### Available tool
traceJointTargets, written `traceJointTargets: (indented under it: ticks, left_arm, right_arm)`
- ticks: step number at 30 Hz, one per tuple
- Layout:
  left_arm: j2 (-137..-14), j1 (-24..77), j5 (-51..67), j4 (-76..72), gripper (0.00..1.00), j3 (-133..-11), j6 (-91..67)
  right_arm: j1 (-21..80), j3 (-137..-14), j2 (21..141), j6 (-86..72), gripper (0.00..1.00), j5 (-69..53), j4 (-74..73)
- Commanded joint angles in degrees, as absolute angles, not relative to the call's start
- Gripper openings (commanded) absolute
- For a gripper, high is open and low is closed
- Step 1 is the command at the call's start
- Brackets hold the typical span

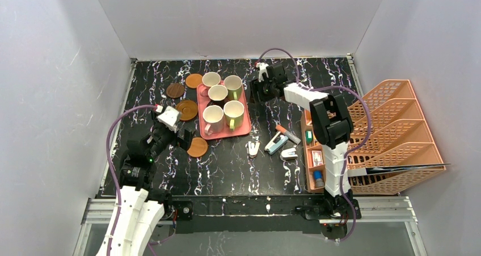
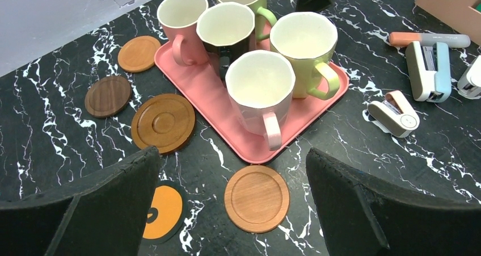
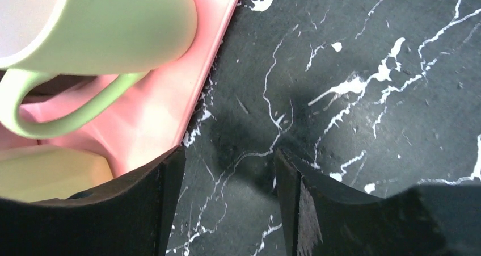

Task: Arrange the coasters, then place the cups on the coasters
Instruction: Move the tray to the center of the board.

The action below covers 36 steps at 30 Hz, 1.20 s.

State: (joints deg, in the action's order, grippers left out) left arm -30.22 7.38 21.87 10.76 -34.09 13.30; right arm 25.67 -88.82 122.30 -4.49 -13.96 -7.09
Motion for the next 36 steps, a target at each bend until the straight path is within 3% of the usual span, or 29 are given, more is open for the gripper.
traceJointTargets:
  ticks: [1, 17, 28, 31, 35, 36]
  left_arm:
    - [-30.08, 7.22, 24.08, 11.11, 0.98, -33.84, 14.17]
    - [-30.76, 7.26, 25.75, 12.75, 0.98, -34.49, 15.47]
    - [-30.92, 7.28, 26.07, 13.00, 0.98, -34.54, 15.73]
    - [-30.76, 7.26, 26.14, 13.09, 0.98, -34.60, 15.73]
    - [-30.92, 7.22, 26.19, 13.10, 0.98, -34.62, 15.73]
    - [-30.86, 7.25, 26.27, 13.10, 0.98, -34.57, 15.73]
  right_arm:
    - [25.63, -94.95, 125.63, -6.15, 0.66, -16.14, -7.69]
    - [26.73, -103.64, 133.92, -8.16, 0.56, -19.52, -13.71]
    - [27.71, -103.65, 135.16, -7.74, 0.40, -23.14, -14.60]
    - [27.79, -103.67, 135.50, -8.07, 0.29, -22.57, -14.64]
    - [27.85, -104.05, 136.20, -8.45, 0.01, -16.15, -14.99]
    - [27.79, -104.18, 136.41, -8.30, 0.01, -14.41, -14.95]
